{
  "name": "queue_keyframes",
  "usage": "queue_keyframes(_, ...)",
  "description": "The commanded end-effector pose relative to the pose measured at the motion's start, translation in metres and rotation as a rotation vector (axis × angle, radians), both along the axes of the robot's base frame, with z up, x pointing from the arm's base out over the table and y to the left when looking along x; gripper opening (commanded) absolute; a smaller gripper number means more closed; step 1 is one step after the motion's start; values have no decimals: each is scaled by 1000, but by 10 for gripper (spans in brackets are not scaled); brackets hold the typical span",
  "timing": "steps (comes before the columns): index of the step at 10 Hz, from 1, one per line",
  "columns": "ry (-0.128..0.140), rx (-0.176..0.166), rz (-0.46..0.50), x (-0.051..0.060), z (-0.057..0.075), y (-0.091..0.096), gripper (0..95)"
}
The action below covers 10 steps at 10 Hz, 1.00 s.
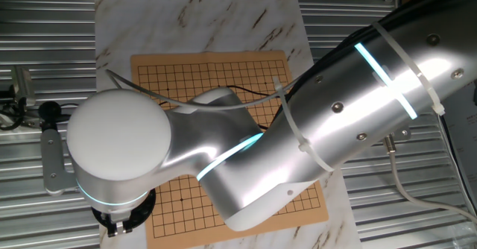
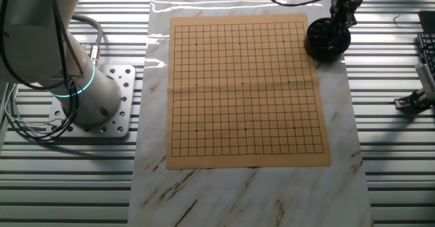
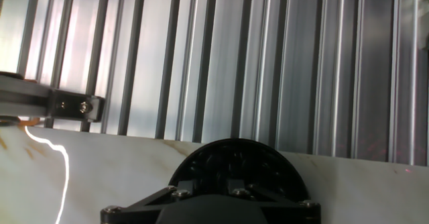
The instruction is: Play the first move as black on the 3-4 point in the upper right corner of the Go board
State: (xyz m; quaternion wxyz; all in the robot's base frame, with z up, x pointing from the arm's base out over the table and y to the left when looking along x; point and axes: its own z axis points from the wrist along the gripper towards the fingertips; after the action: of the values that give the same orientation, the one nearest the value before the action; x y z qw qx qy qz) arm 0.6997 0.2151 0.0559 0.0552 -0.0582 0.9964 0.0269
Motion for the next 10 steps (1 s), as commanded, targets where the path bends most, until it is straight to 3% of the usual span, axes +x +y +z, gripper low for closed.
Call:
queue_keyframes(1, 1, -1, -3, -1, 0, 1, 190)
queue_keyframes(5, 27, -6, -15, -2, -1, 1, 190)
queue_keyframes(10, 30, -1, -20, -2, -1, 1, 190)
